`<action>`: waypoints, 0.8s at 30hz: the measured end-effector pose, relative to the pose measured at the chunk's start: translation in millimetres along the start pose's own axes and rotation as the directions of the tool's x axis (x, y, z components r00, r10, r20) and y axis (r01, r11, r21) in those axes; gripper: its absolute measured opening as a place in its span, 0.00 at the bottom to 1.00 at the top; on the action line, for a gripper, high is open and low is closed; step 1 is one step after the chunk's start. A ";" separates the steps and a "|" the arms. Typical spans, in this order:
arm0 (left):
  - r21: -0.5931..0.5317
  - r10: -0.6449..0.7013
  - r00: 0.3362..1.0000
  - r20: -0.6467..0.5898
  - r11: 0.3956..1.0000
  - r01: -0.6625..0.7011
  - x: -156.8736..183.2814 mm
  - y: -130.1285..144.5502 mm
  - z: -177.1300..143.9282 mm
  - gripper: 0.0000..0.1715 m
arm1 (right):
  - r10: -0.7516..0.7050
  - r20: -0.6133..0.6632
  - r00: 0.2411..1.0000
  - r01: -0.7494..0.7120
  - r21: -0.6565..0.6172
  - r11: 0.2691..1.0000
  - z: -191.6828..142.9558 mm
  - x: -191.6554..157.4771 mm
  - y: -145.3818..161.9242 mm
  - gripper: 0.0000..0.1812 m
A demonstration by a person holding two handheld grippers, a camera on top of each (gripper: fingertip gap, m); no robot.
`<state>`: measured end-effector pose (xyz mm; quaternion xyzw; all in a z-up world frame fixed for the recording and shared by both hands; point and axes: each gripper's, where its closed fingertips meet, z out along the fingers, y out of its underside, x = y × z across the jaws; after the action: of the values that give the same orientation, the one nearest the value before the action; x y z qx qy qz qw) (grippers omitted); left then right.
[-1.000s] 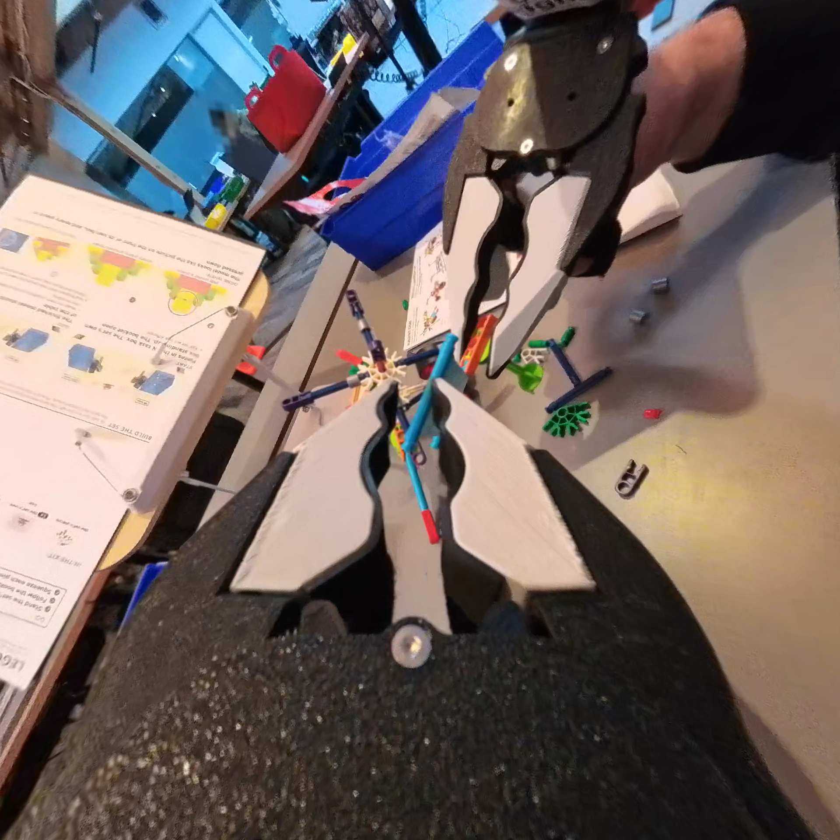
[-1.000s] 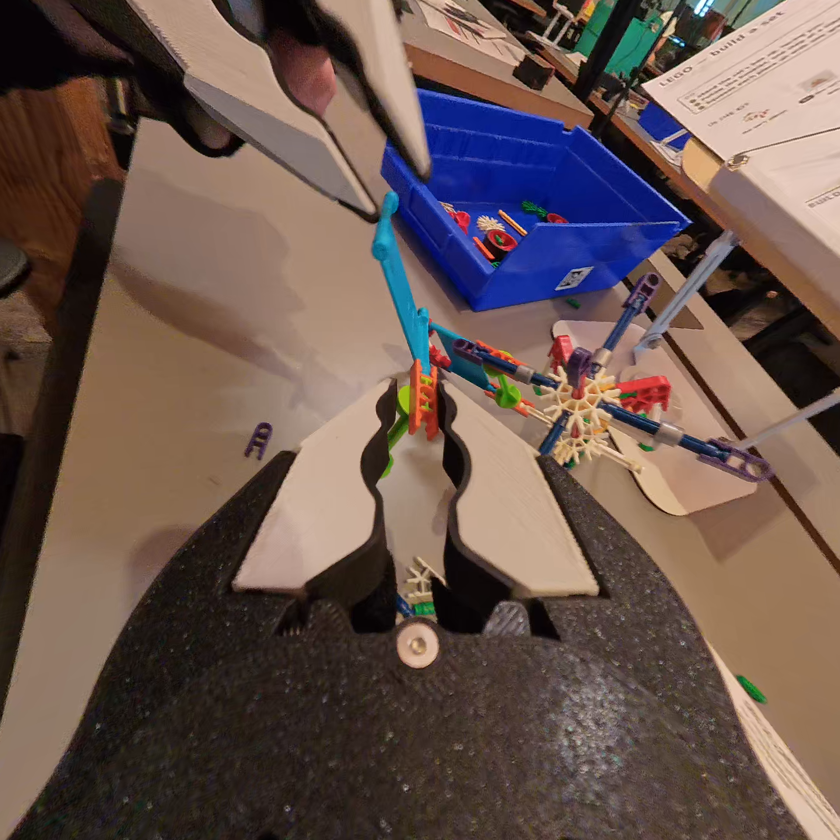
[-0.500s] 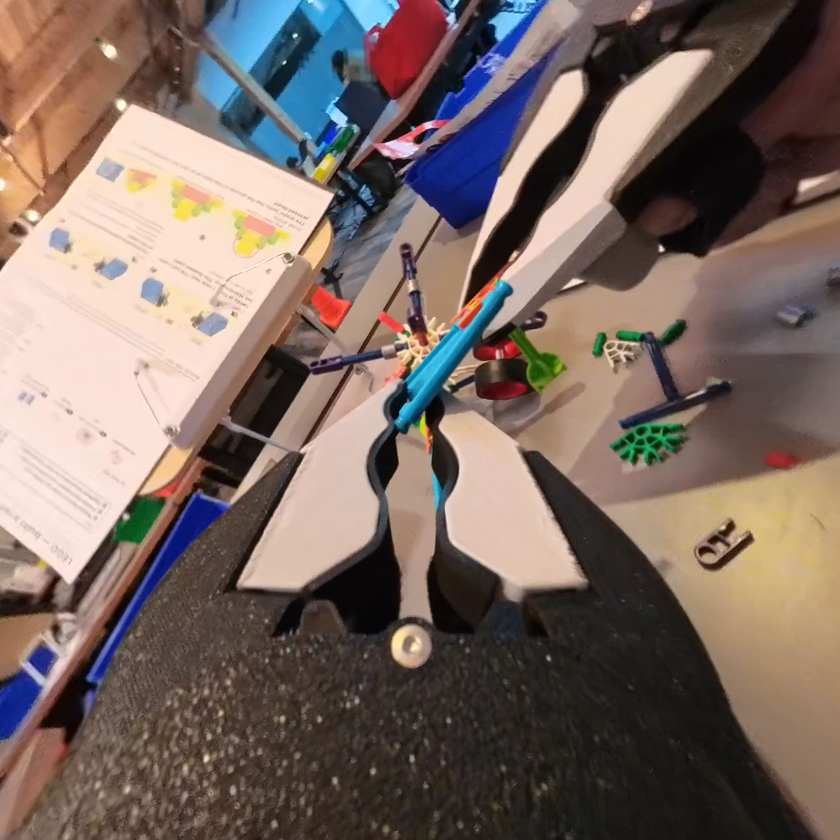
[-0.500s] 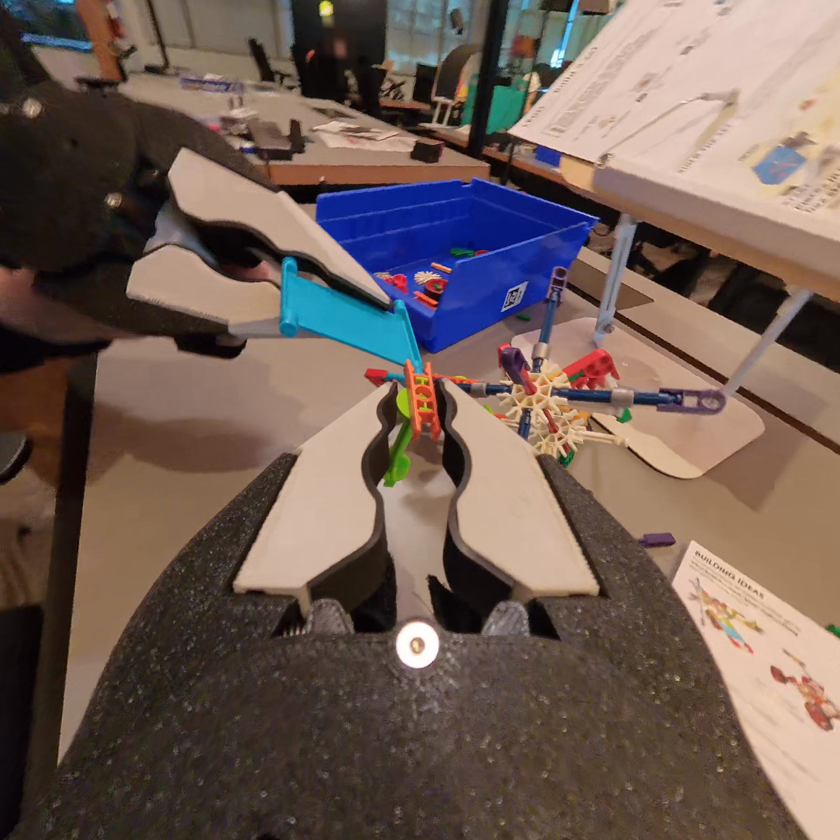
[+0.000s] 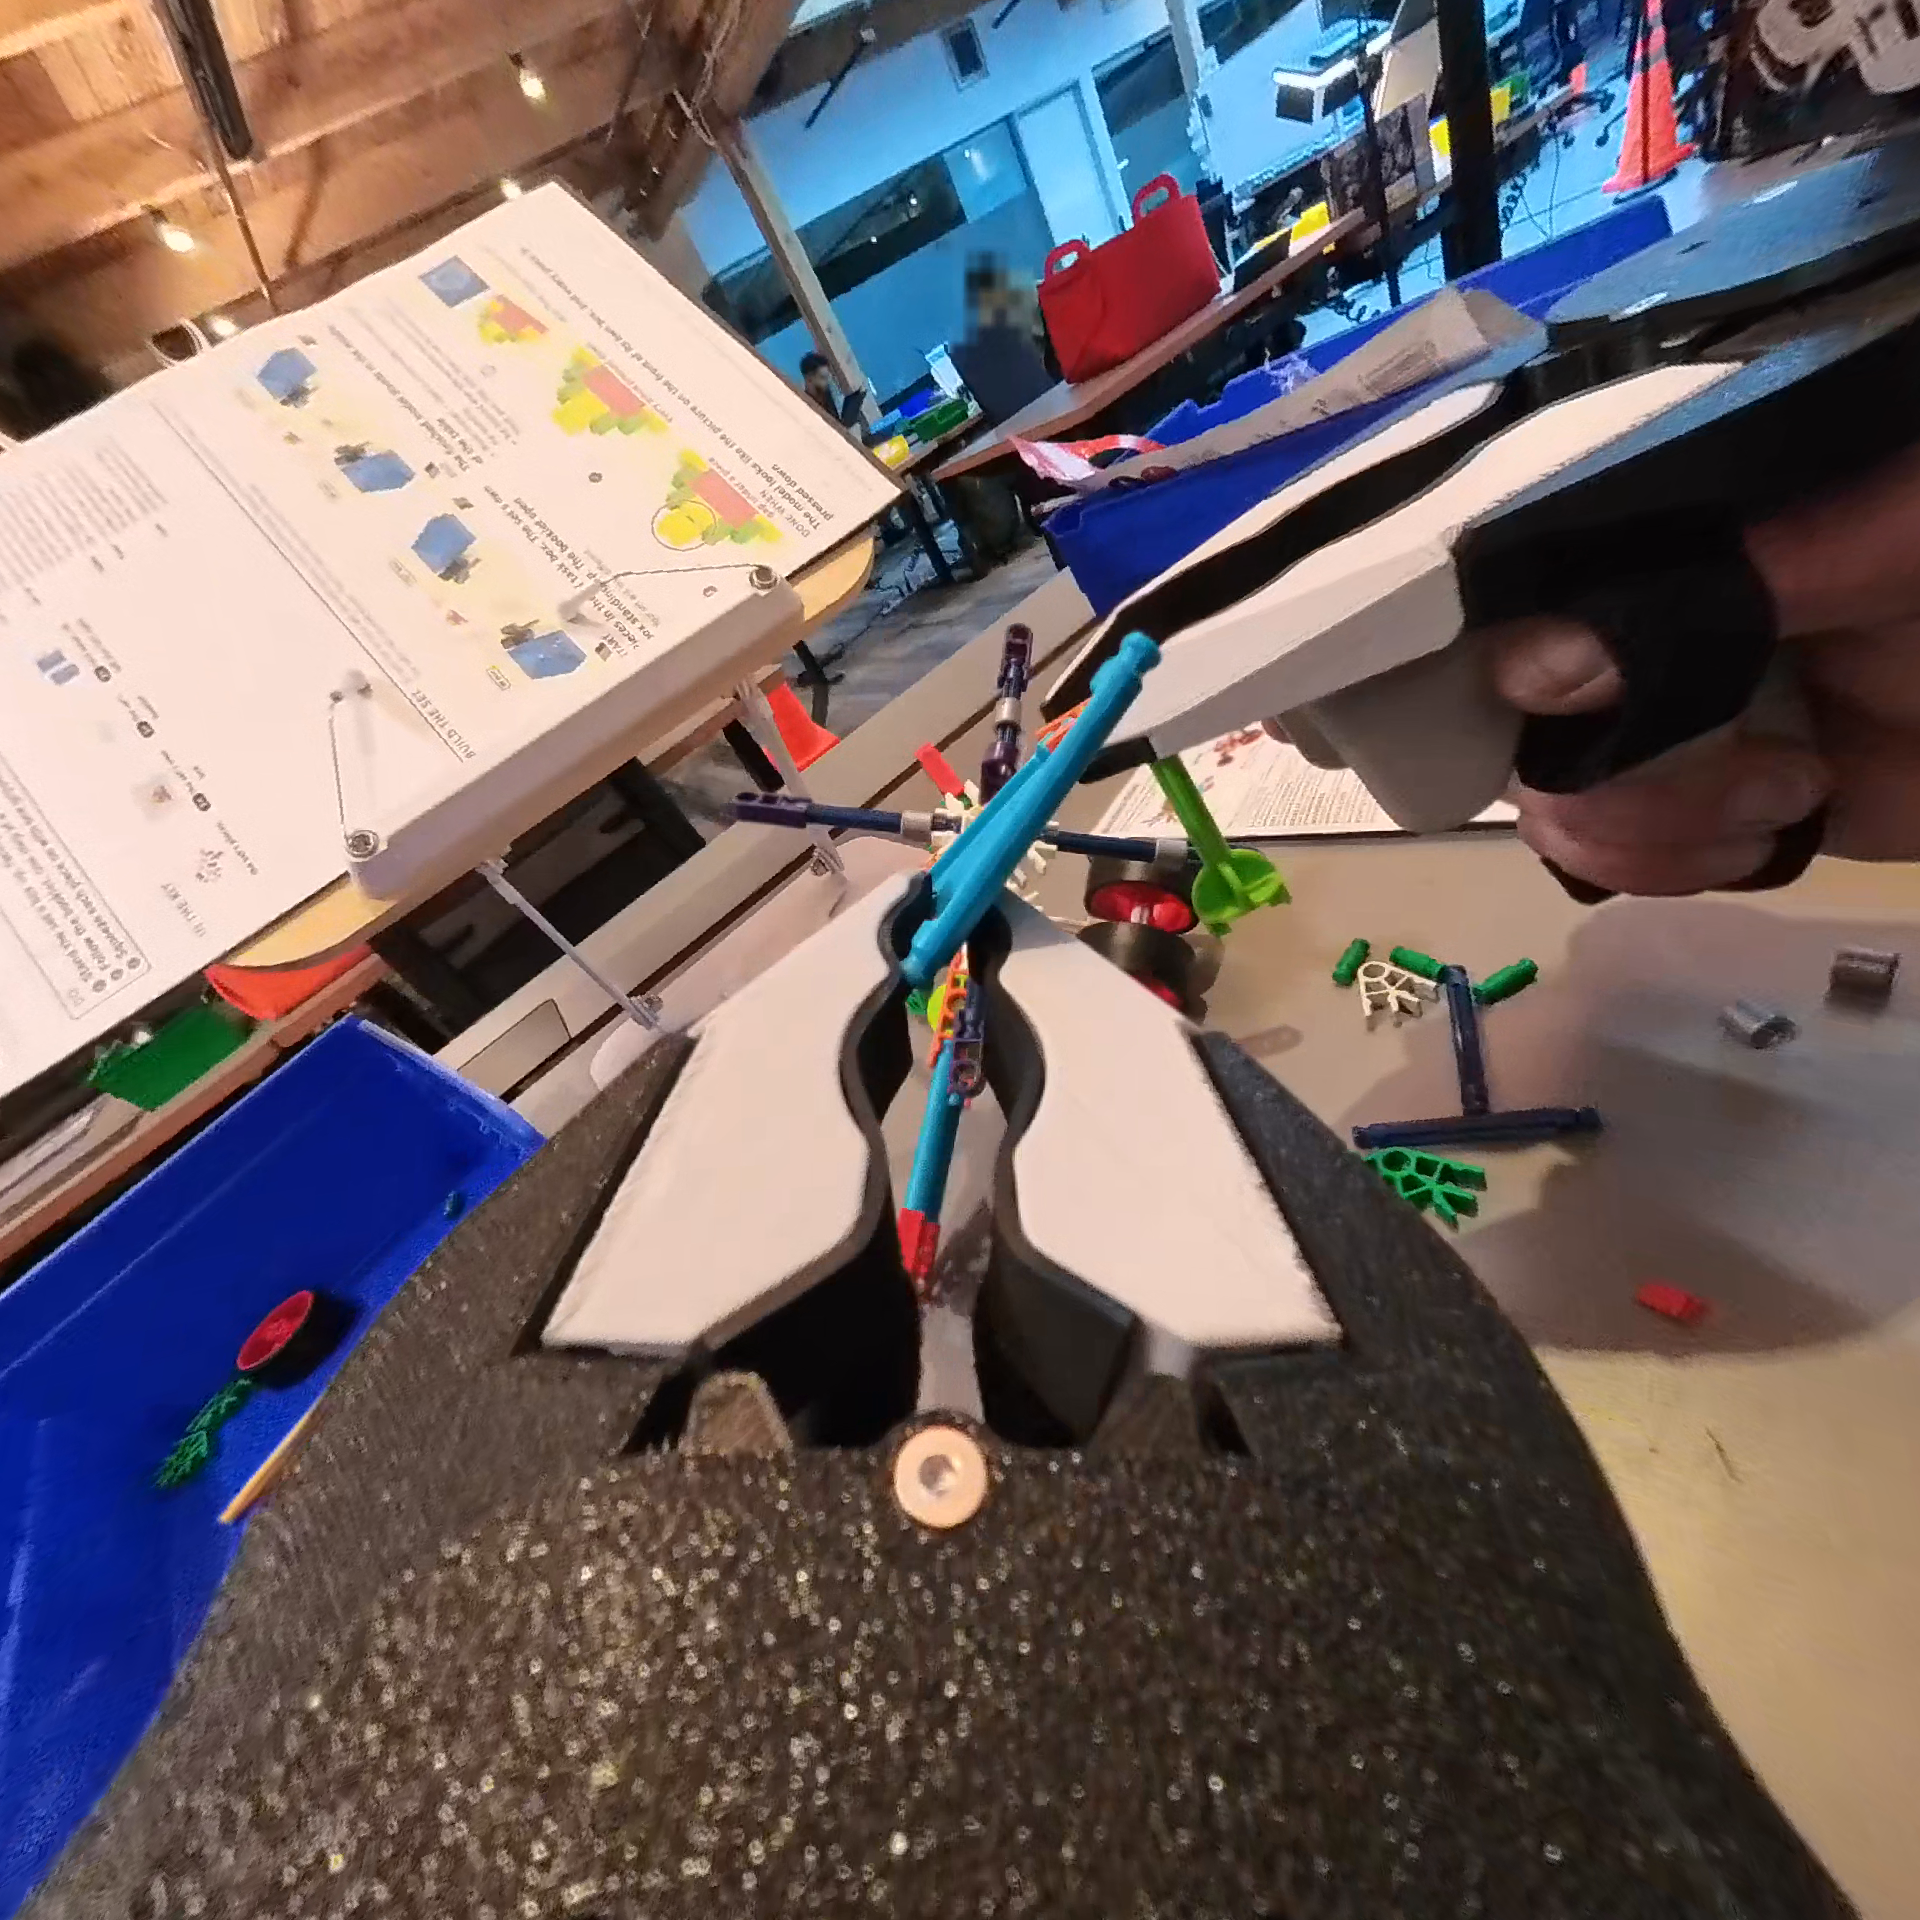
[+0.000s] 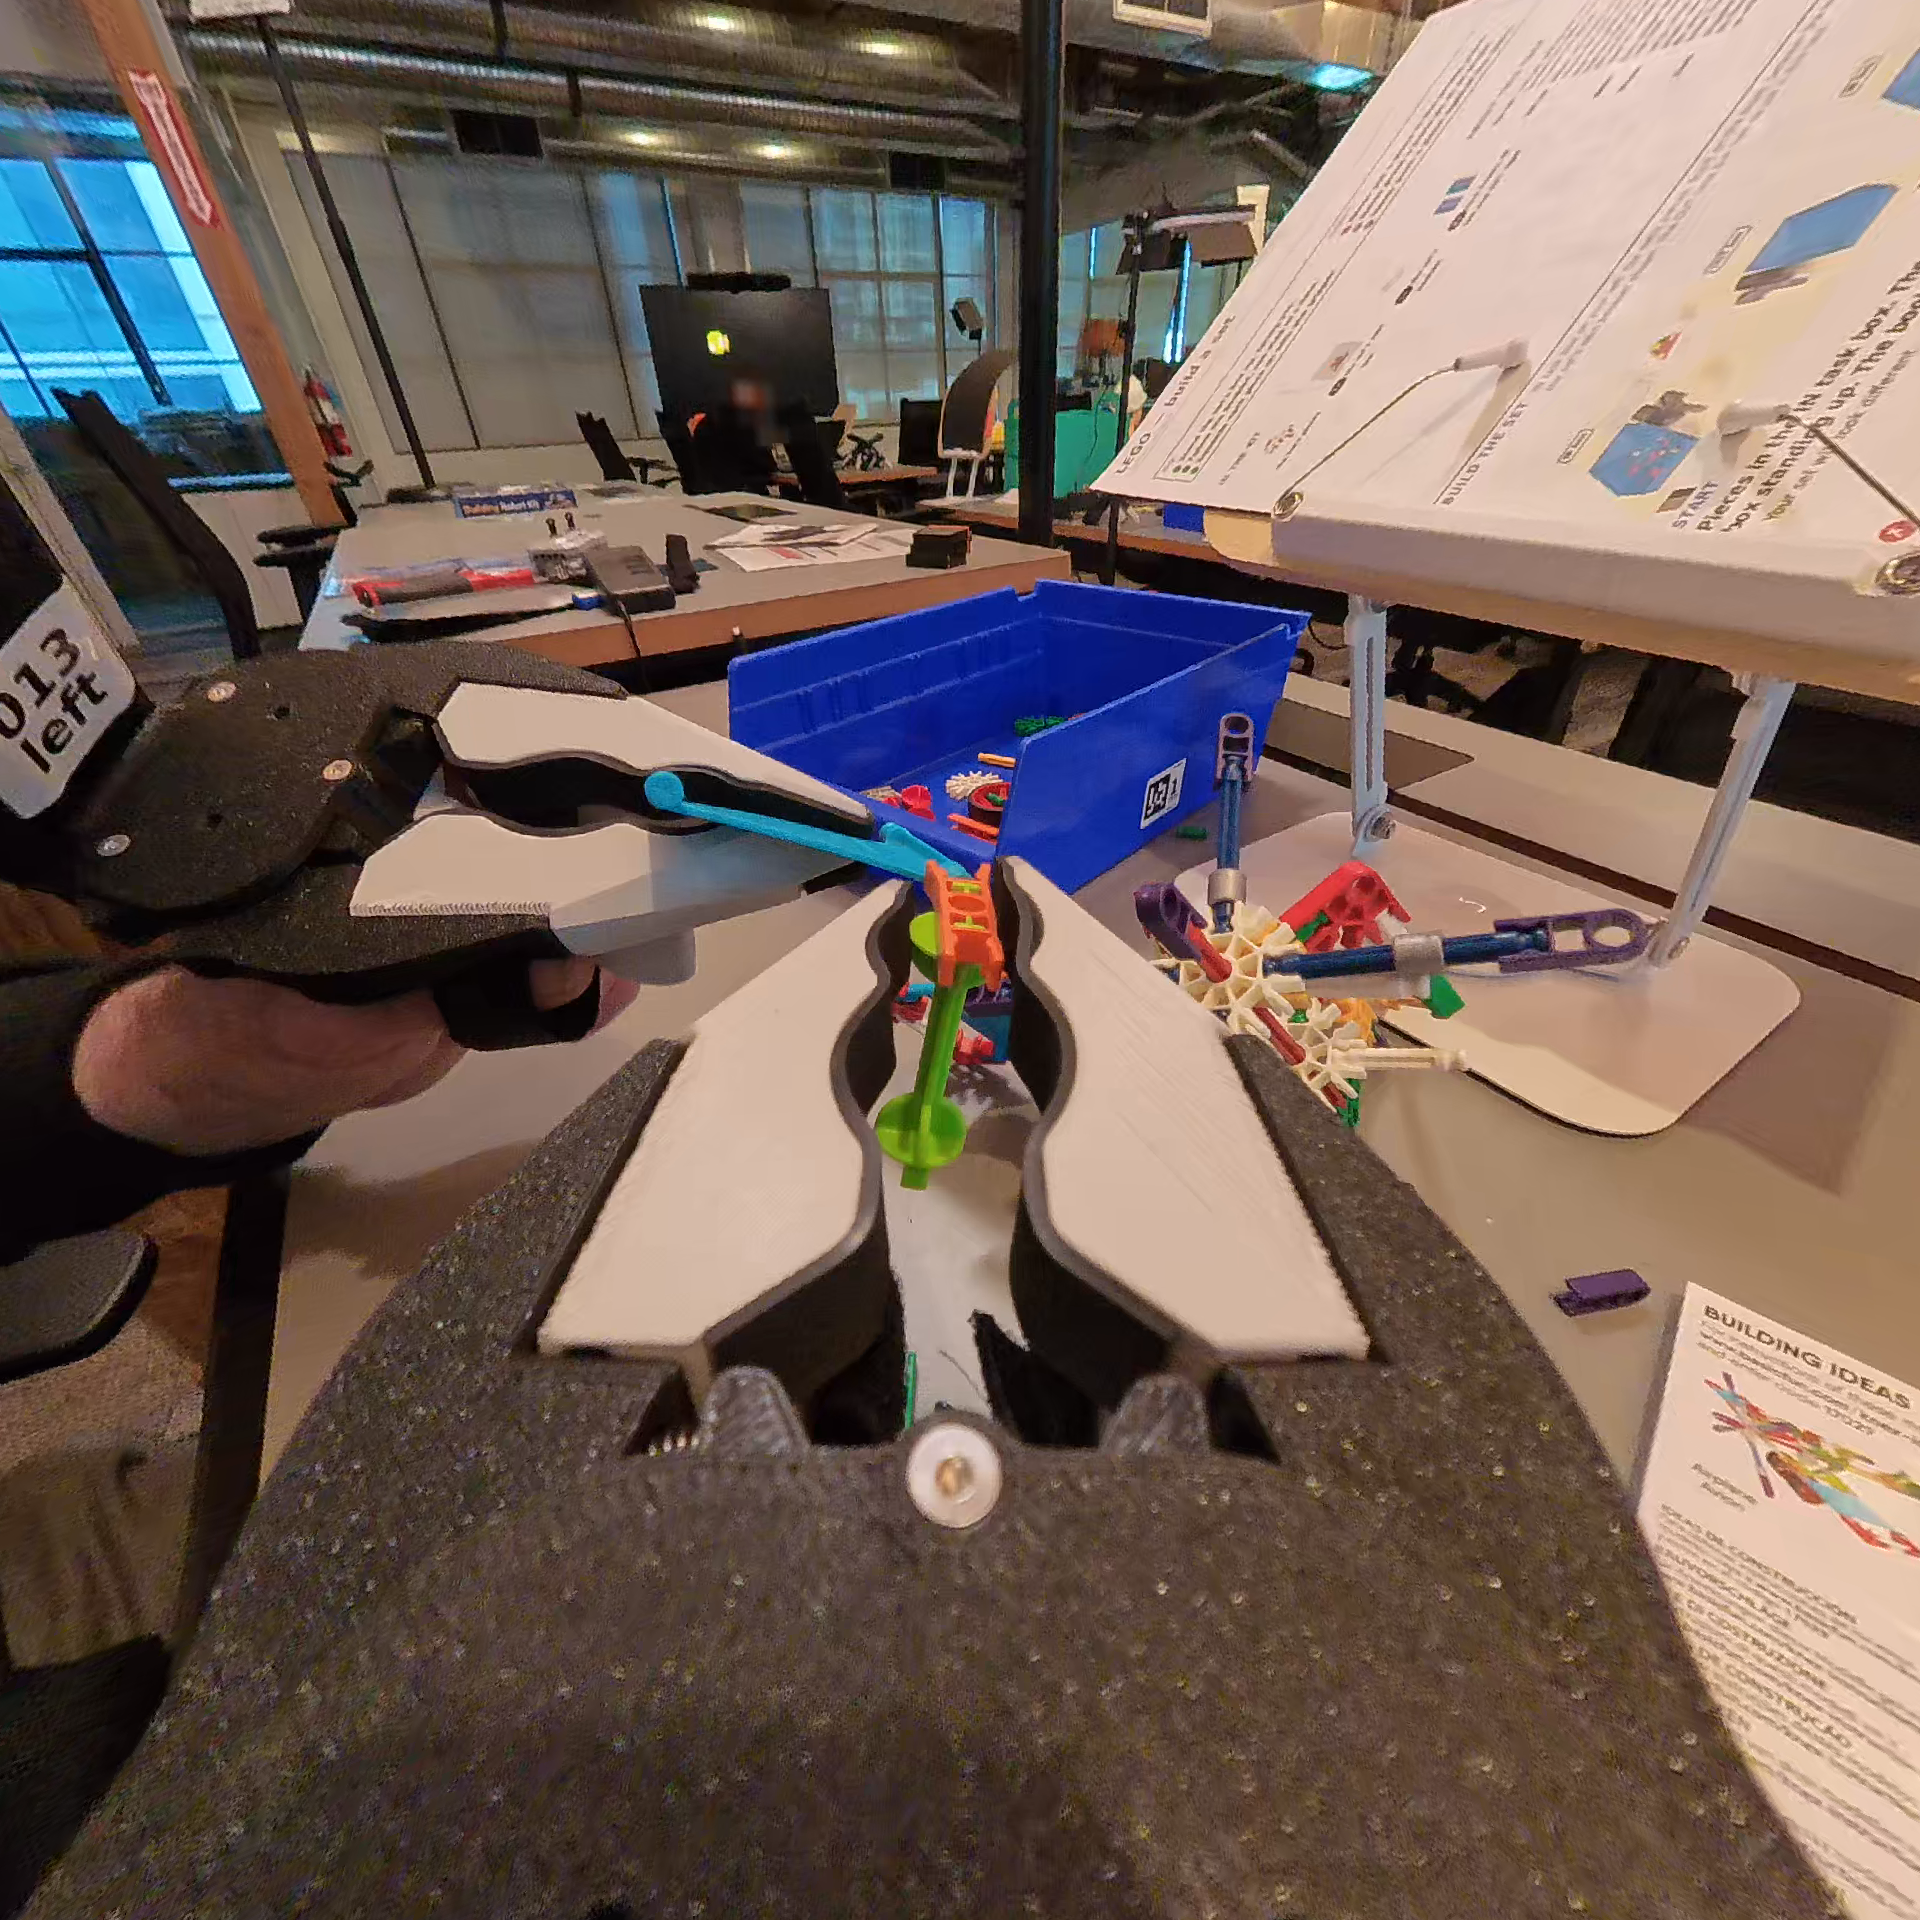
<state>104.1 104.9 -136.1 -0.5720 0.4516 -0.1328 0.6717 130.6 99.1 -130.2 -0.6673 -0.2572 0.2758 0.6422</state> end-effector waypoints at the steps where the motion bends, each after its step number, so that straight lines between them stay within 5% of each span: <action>1: 0.004 -0.027 1.000 -0.003 1.000 0.027 -0.8 -0.6 0.7 0.02 | 0.006 0.001 1.000 -0.006 0.012 1.000 -1.1 0.0 -1.5 0.06; 8: 0.005 -0.436 0.877 -0.201 0.895 0.447 11.2 0.9 4.5 0.01 | 0.081 0.081 0.993 -0.088 0.083 0.993 -3.7 -0.4 -14.9 0.07; 14: 0.012 -0.497 0.838 -0.223 0.859 0.513 8.6 0.0 5.8 0.01 | 0.034 0.070 0.997 -0.041 0.094 0.995 -4.8 -1.2 -15.3 0.07; 16: 0.020 -0.422 0.866 -0.268 0.896 0.443 9.4 -2.3 3.8 0.01 | 0.023 0.127 0.992 -0.032 0.070 0.997 -8.1 -4.7 -14.7 0.08; 19: -0.031 -0.176 0.940 -0.294 0.984 0.175 13.1 0.7 -0.4 0.01 | -0.201 0.117 0.973 0.209 -0.060 0.976 -14.2 -1.1 2.3 0.17; 24: -0.110 0.200 0.926 -0.320 0.963 -0.246 11.7 4.8 -6.5 0.00 | -0.599 0.092 0.795 0.601 -0.247 0.760 -17.1 5.2 15.2 0.12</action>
<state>104.0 94.0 -145.3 -0.5376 0.6210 -0.1084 0.5600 146.1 89.8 -145.3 -0.6280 -0.4938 0.0218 0.6011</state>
